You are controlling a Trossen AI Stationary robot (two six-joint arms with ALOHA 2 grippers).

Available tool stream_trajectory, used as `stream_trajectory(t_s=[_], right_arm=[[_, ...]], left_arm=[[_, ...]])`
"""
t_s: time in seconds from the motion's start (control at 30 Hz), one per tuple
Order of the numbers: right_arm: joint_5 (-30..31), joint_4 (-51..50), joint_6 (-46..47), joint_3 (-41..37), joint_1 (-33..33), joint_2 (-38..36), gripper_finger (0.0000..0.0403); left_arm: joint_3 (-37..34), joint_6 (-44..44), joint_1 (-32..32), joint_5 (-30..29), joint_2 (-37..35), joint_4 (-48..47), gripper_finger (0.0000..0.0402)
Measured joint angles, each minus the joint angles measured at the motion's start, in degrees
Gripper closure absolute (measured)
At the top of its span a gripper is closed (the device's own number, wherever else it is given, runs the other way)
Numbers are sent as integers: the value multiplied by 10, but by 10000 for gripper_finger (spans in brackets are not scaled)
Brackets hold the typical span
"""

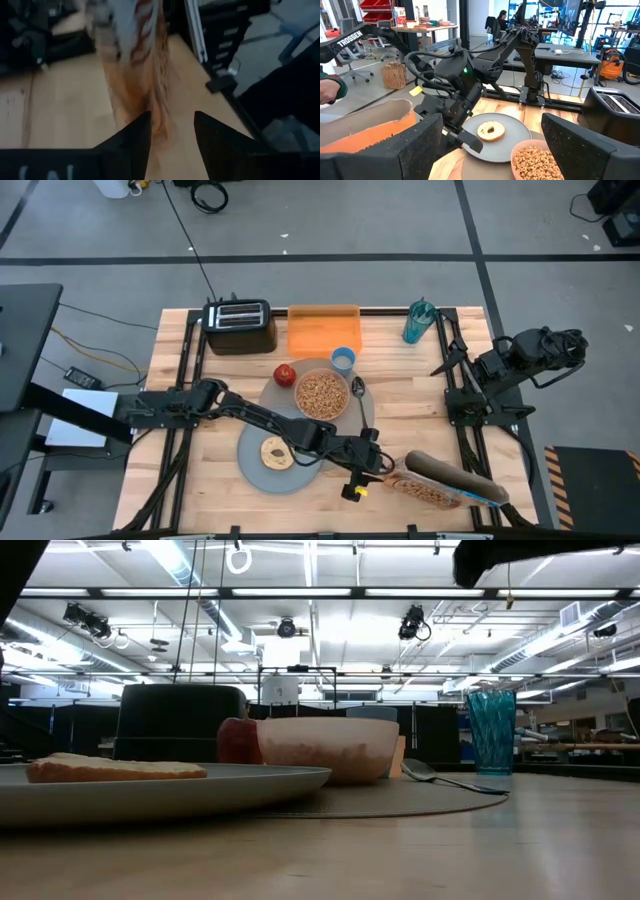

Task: Arrange a breakfast setting
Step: Pour the cereal from the yellow cereal box into the light orange bowl

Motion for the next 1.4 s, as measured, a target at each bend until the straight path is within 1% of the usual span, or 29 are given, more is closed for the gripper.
stream_trajectory(t_s=[0.07,0.2,0.37,0.53,0.7,1.07,1.4], right_arm=[[0,0,0,0,0,0,55],[0,1,-3,0,0,0,55],[0,1,-5,0,0,0,55],[0,1,-3,0,0,0,55],[0,2,-3,0,0,0,55],[0,1,-3,0,0,0,55],[1,0,-2,0,0,0,55]], left_arm=[[0,-1,-2,-2,-5,-21,246],[0,0,-5,-38,-11,-32,246],[0,12,7,-31,7,53,246],[0,22,17,-29,25,91,247],[0,33,26,-28,54,157,246],[0,33,55,-39,61,183,246],[1,40,71,-46,87,265,246]])
